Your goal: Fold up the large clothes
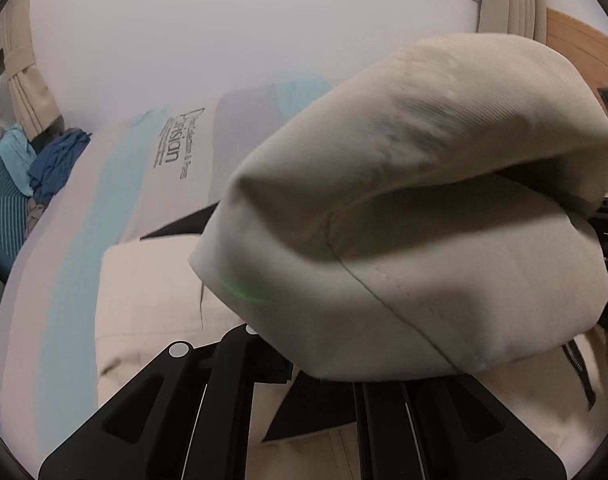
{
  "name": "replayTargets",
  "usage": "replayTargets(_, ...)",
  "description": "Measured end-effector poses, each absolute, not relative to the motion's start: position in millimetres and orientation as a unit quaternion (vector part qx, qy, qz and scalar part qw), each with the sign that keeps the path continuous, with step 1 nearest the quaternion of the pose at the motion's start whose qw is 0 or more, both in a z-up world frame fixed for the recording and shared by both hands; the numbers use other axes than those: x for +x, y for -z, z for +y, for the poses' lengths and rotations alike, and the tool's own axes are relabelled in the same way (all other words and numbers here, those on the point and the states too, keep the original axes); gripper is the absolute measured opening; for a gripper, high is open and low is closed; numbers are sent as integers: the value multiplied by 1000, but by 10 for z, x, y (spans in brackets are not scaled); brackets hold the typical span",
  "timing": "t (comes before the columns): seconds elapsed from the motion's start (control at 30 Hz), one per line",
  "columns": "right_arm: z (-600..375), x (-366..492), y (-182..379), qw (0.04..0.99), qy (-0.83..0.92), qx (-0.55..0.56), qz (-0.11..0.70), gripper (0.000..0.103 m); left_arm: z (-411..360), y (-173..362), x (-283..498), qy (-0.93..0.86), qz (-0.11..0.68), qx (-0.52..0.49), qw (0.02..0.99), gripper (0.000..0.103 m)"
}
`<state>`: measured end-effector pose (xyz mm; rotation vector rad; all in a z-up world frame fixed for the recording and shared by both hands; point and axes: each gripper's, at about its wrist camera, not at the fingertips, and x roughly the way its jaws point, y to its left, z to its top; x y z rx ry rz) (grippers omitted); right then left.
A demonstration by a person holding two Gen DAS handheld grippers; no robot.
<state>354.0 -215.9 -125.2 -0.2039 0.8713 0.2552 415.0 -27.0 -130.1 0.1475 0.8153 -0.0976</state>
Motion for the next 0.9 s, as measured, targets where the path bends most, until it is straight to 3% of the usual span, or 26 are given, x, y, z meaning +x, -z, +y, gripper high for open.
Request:
replayTargets(0.33,-2066,3444,1436,895,-118,-125,412,7,-234,1642,4063,41,412,66,908,6)
replayTargets(0.53,-2099,3383,1478,899,-108,-130,405,11,-326,1583,4036,35,412,59,909,6)
replayTargets(0.63,-2088,3322,1469,901,-99,-141,397,22,-318,1565,3997,37,414,54,908,9)
replayTargets(0.67,-2097,3304,1465,903,-98,-141,395,30,-315,1557,3986,37,412,56,908,10)
replayTargets(0.77,-2149,3237,1467,905,-94,-135,393,41,-323,1535,3906,38,407,71,910,28)
replayTargets(0.83,-2198,3181,1481,907,-89,-128,391,51,-273,1529,3892,32,406,71,910,61)
replayTargets(0.9,-2221,3132,1507,906,-91,-129,392,58,-225,1539,3831,27,411,63,909,68)
